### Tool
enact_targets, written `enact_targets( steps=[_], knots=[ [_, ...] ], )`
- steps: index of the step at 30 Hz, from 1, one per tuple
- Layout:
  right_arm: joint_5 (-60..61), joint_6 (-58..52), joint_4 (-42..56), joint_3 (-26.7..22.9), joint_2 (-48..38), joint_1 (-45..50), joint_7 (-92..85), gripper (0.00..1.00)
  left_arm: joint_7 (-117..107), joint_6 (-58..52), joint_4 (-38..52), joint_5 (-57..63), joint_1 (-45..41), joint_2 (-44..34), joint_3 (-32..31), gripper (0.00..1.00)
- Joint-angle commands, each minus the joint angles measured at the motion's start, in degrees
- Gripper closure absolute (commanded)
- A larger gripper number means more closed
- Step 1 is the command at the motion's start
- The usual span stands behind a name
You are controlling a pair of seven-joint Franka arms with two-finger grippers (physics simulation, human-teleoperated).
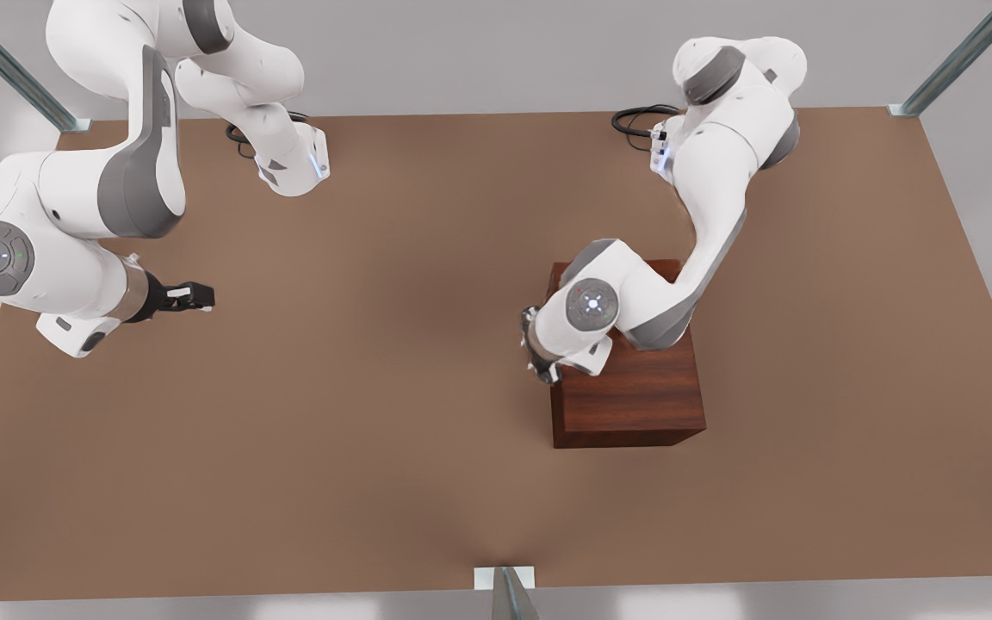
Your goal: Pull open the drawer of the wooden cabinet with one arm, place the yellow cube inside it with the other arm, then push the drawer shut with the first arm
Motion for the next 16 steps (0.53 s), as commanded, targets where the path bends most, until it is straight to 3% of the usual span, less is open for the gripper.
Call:
enact_targets(
  steps=[1,3,4,5,6,7,9,10,11,14,16],
  knots=[
    [-0.14,0.02,0.02,-0.02,-0.07,0.06,0.43,0.0,73.31,-25.41,2.04,-0.52,8.67,-5.17,-4.36,0.0],
    [-0.05,0.02,0.38,-0.1,-0.24,0.06,0.43,0.0,114.12,-34.29,4.6,8.71,13.59,-7.19,-4.44,0.0],
    [-0.05,0.02,0.38,-0.19,-0.51,-0.02,0.43,0.0,138.08,-34.74,3.2,10.03,16.32,-11.93,-2.08,0.0],
    [-0.05,0.02,0.29,-0.19,-0.6,0.06,0.43,0.0,157.92,-30.02,-4.41,6.64,15.01,-19.8,9.03,0.0],
    [0.04,0.02,0.29,-0.19,-0.94,0.06,0.43,0.0,158.98,-23.06,-13.13,-8.13,8.09,-26.95,25.65,0.0],
    [0.04,0.02,0.2,-0.19,-1.03,-0.02,0.43,0.0,144.34,-22.17,-15.18,-11.13,1.65,-29.43,31.68,0.0],
    [0.04,0.02,0.2,-0.28,-1.21,-0.11,0.43,0.0,147.77,-21.91,-12.37,-13.34,1.91,-30.48,30.54,0.0],
    [0.04,0.02,0.2,-0.28,-1.21,-0.11,0.43,0.0,175.7,-22.34,-12.37,-9.14,2.43,-31.01,30.62,0.0],
    [0.13,0.02,0.2,-0.28,-1.21,-0.11,0.43,0.0,185.33,-22.96,-12.36,-7.89,2.87,-30.84,30.36,0.0],
    [0.13,0.02,0.11,-0.28,-1.21,-0.11,0.43,0.0,146.68,-23.58,-12.36,-9.21,2.35,-29.96,28.43,0.0],
    [0.13,0.02,0.11,-0.28,-1.21,-0.11,0.43,0.0,143.85,-23.58,-12.54,-10.97,2.43,-29.78,28.43,0.0]
  ],
)
